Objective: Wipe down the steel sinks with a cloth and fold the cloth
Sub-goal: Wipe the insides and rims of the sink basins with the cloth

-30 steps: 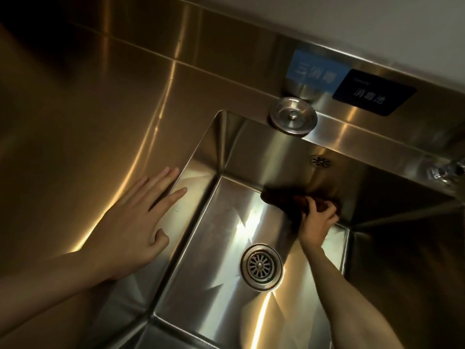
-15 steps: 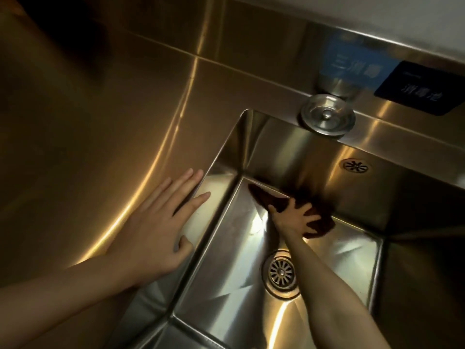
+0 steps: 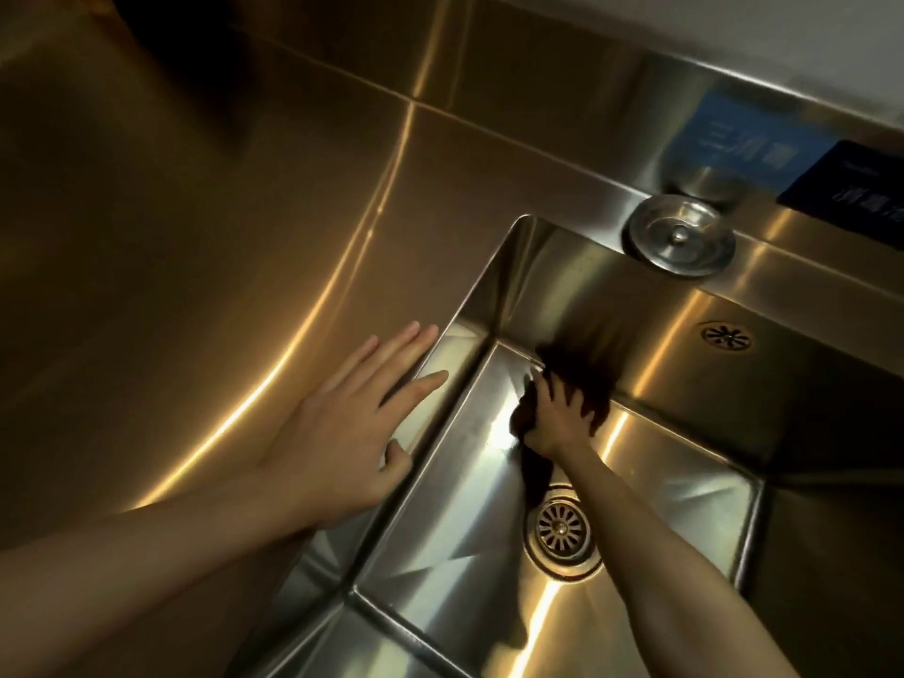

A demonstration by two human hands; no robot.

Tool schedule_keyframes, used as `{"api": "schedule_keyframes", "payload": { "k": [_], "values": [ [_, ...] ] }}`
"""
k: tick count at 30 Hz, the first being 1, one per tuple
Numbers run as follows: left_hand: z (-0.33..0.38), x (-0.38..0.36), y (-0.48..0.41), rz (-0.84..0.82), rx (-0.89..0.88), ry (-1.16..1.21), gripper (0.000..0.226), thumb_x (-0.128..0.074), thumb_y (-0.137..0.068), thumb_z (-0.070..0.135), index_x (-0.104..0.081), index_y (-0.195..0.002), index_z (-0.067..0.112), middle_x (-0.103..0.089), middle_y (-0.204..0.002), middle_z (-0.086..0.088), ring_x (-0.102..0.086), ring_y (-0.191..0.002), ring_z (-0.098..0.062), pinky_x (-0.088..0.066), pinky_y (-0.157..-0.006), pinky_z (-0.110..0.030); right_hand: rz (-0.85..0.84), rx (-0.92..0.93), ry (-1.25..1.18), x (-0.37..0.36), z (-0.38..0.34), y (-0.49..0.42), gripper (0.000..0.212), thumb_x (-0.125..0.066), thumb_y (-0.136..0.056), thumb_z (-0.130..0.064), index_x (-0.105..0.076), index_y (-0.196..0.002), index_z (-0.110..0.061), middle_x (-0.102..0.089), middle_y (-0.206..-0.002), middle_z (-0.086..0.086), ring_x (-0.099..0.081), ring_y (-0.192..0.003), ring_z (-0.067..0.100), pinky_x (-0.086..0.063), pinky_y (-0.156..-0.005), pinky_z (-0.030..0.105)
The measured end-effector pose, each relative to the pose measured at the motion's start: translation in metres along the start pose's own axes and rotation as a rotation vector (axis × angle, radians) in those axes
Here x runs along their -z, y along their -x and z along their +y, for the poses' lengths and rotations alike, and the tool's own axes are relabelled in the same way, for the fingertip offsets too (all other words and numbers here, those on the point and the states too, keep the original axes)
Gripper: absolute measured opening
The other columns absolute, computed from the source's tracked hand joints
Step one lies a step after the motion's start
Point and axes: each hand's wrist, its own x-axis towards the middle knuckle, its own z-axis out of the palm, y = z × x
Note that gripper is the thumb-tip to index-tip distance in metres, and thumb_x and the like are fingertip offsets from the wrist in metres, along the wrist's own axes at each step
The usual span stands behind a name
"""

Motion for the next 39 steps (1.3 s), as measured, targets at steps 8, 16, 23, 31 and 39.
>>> {"api": "schedule_keyframes", "payload": {
  "k": [8, 16, 23, 31, 39],
  "values": [
    [-0.002, -0.003, 0.002, 0.021, -0.020, -0.001, 0.066, -0.043, -0.073, 0.027, -0.047, -0.138, 0.016, -0.019, -0.156, -0.008, -0.011, -0.145, -0.018, -0.011, -0.117, -0.036, -0.014, 0.429, 0.229, -0.053, -0.058, 0.019, 0.072, -0.054, -0.091, -0.025, -0.013, -0.150, -0.025, -0.003, -0.159, -0.003, 0.006, -0.144, 0.036, -0.010, -0.109, 0.068],
    [-0.006, -0.010, 0.001, 0.036, -0.033, 0.022, 0.065, -0.042, -0.071, 0.025, -0.052, -0.134, 0.014, -0.018, -0.156, -0.007, -0.013, -0.145, -0.018, -0.010, -0.118, -0.036, 0.074, 0.275, 0.284, -0.008, 0.082, 0.024, 0.081, -0.070, -0.077, -0.024, -0.030, -0.147, -0.018, -0.025, -0.154, 0.008, -0.012, -0.141, 0.043, -0.021, -0.112, 0.056],
    [-0.006, -0.009, 0.000, 0.059, -0.043, 0.015, 0.065, -0.041, -0.069, 0.026, -0.053, -0.131, 0.010, -0.022, -0.155, -0.010, -0.012, -0.145, -0.018, -0.010, -0.117, -0.035, -0.043, -0.080, 0.258, -0.032, 0.136, 0.084, 0.085, -0.057, -0.089, -0.034, 0.001, -0.151, -0.024, 0.005, -0.159, 0.002, 0.004, -0.141, 0.044, -0.018, -0.114, 0.056],
    [-0.007, -0.007, 0.002, 0.042, -0.239, 0.061, 0.058, -0.041, -0.072, 0.017, -0.055, -0.127, 0.007, -0.034, -0.150, -0.011, -0.025, -0.141, -0.022, -0.019, -0.116, -0.045, -0.183, -0.065, 0.296, -0.080, 0.139, 0.191, 0.096, -0.061, -0.086, -0.033, 0.011, -0.150, -0.026, 0.013, -0.158, 0.000, 0.010, -0.143, 0.039, -0.020, -0.114, 0.057],
    [-0.009, -0.011, 0.002, 0.050, -0.221, 0.089, 0.053, -0.039, -0.072, 0.015, -0.061, -0.120, 0.006, -0.046, -0.142, -0.011, -0.031, -0.139, -0.024, -0.024, -0.113, -0.051, -0.277, 0.420, 0.531, -0.147, 0.062, 0.249, 0.063, -0.062, -0.070, -0.028, -0.045, -0.130, -0.030, -0.040, -0.140, 0.000, -0.035, -0.123, 0.042, -0.052, -0.078, 0.060]
  ]
}}
